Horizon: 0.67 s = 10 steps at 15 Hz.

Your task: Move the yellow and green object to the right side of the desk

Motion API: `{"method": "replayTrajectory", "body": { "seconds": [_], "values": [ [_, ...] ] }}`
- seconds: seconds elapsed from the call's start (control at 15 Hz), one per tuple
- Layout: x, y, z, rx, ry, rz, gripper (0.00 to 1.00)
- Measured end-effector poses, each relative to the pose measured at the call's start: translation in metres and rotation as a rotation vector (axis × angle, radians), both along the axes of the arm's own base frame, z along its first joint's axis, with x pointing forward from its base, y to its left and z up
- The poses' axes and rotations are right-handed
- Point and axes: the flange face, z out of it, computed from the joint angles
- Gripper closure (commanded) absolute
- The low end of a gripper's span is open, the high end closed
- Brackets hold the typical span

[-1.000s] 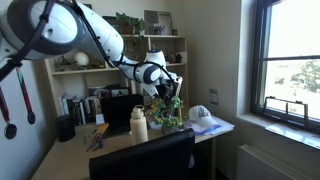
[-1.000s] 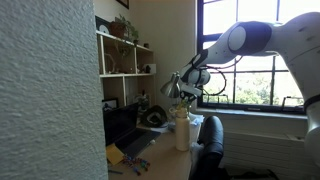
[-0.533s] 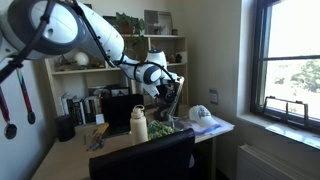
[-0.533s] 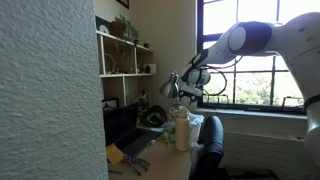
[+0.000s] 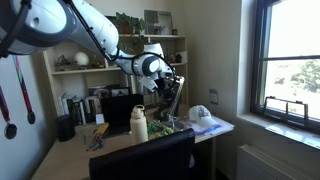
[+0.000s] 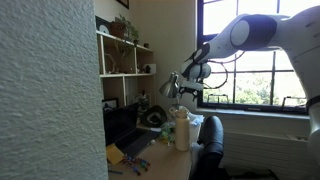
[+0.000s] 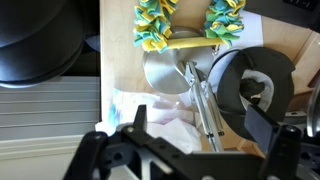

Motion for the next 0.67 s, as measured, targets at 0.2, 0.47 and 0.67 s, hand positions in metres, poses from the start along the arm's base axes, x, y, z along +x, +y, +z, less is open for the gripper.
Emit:
{"method": "replayTrajectory", "body": {
  "seconds": [0.2, 0.47, 0.67],
  "values": [
    [-0.015, 0.013, 0.022, -0.053, 0.099, -0.017, 0.0],
    [-0.047, 0.035, 0.057, -0.136, 0.244, -0.021, 0.0],
    [-0.076, 0.073, 0.08, -0.152, 0.34, 0.079, 0.0]
  ]
}}
